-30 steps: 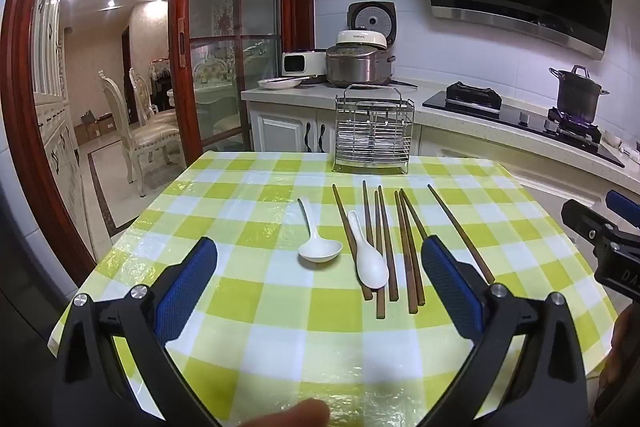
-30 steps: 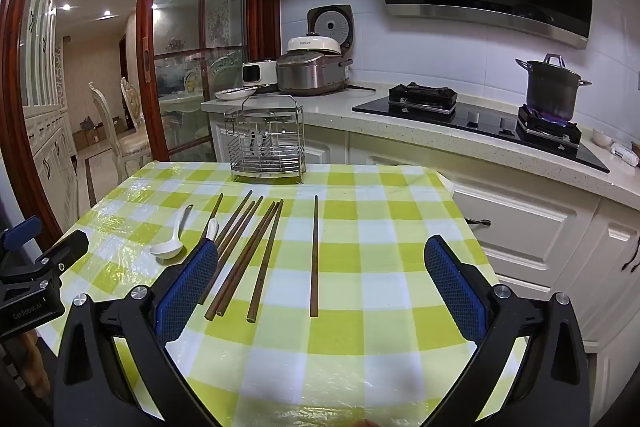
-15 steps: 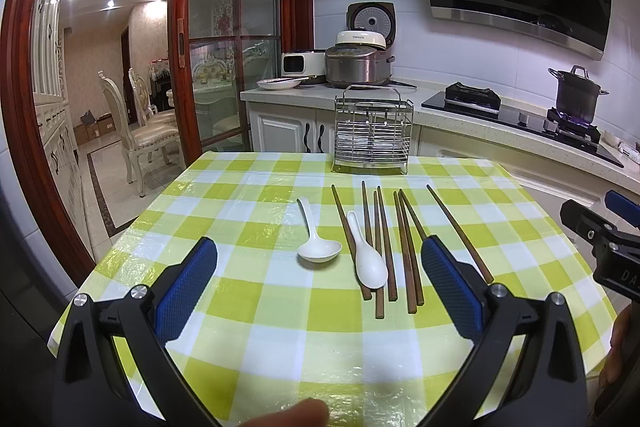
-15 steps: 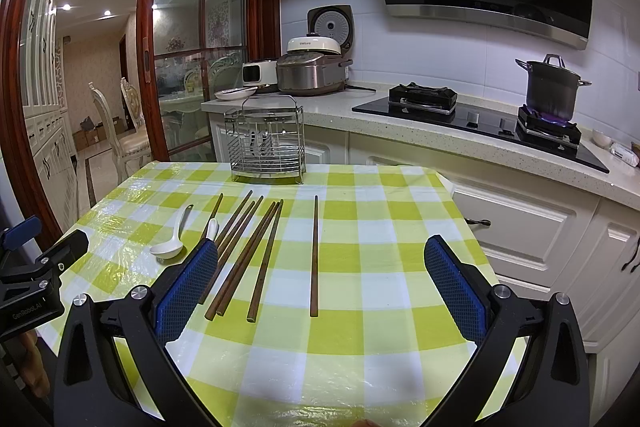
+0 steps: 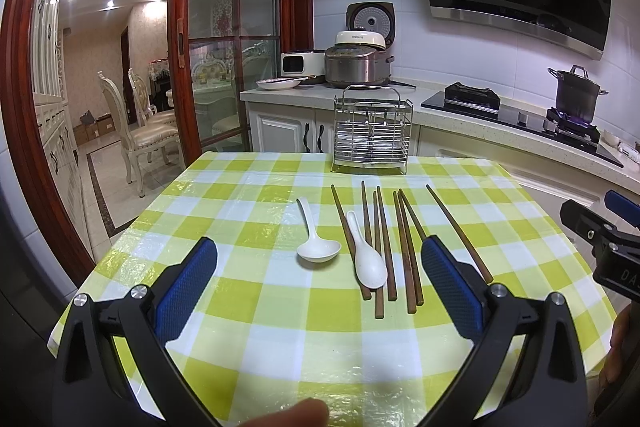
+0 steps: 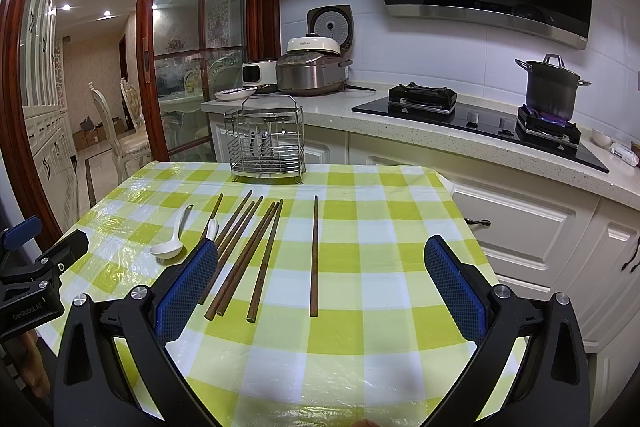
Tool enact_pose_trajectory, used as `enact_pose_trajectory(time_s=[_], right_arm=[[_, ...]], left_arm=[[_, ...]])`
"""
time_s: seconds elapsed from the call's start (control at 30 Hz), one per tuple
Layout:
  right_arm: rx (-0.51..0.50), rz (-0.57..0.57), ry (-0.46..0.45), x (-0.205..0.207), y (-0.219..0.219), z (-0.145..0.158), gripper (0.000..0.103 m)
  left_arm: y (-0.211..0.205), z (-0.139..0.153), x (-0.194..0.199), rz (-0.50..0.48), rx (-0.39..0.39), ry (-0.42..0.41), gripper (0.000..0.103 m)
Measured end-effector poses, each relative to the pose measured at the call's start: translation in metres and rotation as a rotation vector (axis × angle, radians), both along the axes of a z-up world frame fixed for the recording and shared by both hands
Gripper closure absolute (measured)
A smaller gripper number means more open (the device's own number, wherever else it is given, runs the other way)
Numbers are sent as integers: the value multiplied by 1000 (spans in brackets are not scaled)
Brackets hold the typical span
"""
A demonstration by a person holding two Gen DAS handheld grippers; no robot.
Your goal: Organize utensils
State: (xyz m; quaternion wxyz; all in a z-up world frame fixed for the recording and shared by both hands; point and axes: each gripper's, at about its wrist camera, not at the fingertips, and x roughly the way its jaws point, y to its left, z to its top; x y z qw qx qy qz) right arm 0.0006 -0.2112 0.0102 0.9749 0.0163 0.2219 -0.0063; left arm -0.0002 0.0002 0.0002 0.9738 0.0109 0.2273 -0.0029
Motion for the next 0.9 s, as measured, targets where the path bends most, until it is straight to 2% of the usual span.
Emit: enact_pose_trajectory(time_s=[0.9], right_arm=[[-1,-1,-2,-1,0,0,6]], left_arm=[[-1,2,1,3,1,-5,4]])
